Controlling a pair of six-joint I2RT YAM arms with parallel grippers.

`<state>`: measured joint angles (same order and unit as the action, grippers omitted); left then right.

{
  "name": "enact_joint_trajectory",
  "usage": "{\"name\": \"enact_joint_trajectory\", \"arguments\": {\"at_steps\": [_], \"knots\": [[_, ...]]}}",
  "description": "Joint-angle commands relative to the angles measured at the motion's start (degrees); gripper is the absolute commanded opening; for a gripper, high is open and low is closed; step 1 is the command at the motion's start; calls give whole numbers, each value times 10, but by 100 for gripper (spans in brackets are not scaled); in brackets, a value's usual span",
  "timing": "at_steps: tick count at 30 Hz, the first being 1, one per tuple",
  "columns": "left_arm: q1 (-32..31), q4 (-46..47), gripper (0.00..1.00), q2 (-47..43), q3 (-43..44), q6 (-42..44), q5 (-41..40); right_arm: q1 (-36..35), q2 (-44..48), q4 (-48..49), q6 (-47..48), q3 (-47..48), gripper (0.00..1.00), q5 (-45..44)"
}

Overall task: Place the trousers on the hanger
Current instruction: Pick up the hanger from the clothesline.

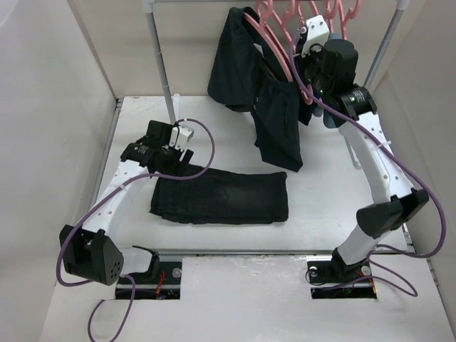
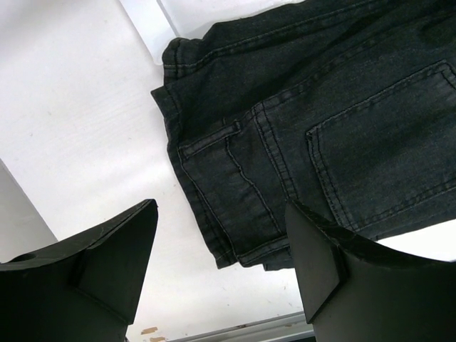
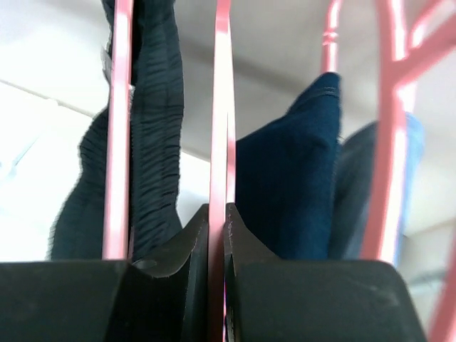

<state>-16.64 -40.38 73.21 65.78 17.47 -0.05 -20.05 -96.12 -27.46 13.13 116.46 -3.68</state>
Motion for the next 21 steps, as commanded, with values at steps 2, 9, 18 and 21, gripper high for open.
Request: {"name": "enact_joint_trajectory", "arguments": {"at_steps": [2,9,18,21], "knots": [[2,-1,71,-19,0,-2,-7,-55,101,78,3,-33,0,-184],[2,-1,71,-13,17,3,-7,-108,168,72,37,-53,0,-244],[2,-7,71,-18,28,3,-7,-186,296,20,-25,-192,0,-344],[2,-7,71,-30,34,3,-2,-223,356,5,-57,-245,0,-391]]}}
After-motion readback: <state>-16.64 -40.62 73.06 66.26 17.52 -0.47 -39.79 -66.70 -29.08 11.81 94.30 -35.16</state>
